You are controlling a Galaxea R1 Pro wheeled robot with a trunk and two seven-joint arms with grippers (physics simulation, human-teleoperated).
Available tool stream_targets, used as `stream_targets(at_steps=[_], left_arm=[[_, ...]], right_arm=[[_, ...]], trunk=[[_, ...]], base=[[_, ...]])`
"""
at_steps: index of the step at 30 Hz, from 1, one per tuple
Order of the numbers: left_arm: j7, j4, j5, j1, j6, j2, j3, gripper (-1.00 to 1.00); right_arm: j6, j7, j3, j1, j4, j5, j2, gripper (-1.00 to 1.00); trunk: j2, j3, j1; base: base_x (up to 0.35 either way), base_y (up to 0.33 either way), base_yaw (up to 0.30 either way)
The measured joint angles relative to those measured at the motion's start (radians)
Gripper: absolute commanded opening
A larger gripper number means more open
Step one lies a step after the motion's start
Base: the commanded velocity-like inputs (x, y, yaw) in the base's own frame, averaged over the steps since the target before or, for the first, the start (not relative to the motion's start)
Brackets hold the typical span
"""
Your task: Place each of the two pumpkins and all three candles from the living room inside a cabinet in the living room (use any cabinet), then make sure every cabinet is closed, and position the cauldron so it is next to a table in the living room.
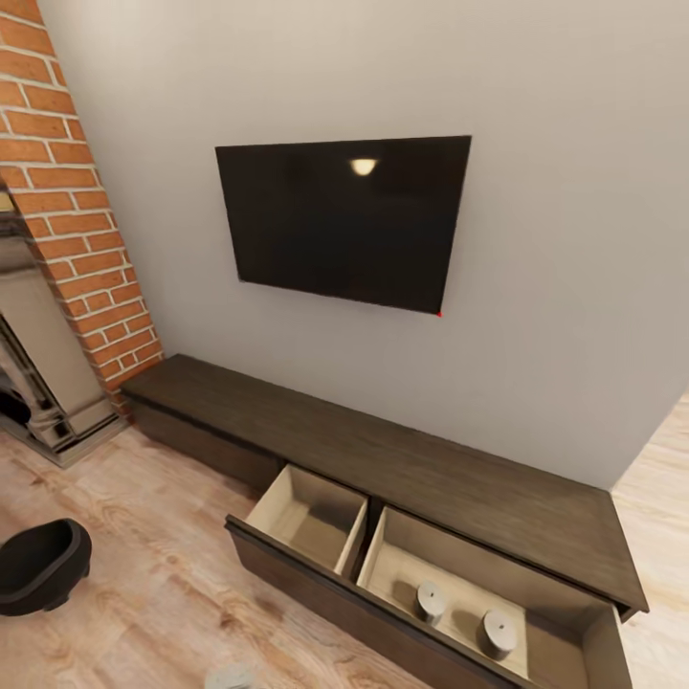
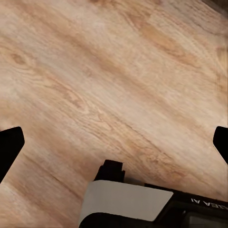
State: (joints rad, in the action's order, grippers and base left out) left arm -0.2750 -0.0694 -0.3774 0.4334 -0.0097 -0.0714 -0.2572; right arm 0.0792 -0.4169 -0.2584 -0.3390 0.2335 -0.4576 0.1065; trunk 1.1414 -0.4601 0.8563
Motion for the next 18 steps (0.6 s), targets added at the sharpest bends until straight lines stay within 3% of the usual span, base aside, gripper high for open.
stream_targets(at_steps=[5, 18], left_arm=[[0.046, 0.0, -0.003, 0.0, 0.0, 0.005, 0.002, 1.0], [0.053, 0.0, -0.002, 0.0, -0.001, 0.007, 0.0, 1.0]], right_arm=[[0.0, 0.0, 0.0, 0.0, 0.0, 0.001, 0.0, 1.0], [0.0, 0.0, -0.001, 0.0, 0.0, 0.001, 0.0, 1.0]], trunk=[[0.0, 0.0, 0.0], [0.0, 0.0, 0.0]], base=[[0.0, 0.0, 0.291], [0.0, 0.0, 0.291]])
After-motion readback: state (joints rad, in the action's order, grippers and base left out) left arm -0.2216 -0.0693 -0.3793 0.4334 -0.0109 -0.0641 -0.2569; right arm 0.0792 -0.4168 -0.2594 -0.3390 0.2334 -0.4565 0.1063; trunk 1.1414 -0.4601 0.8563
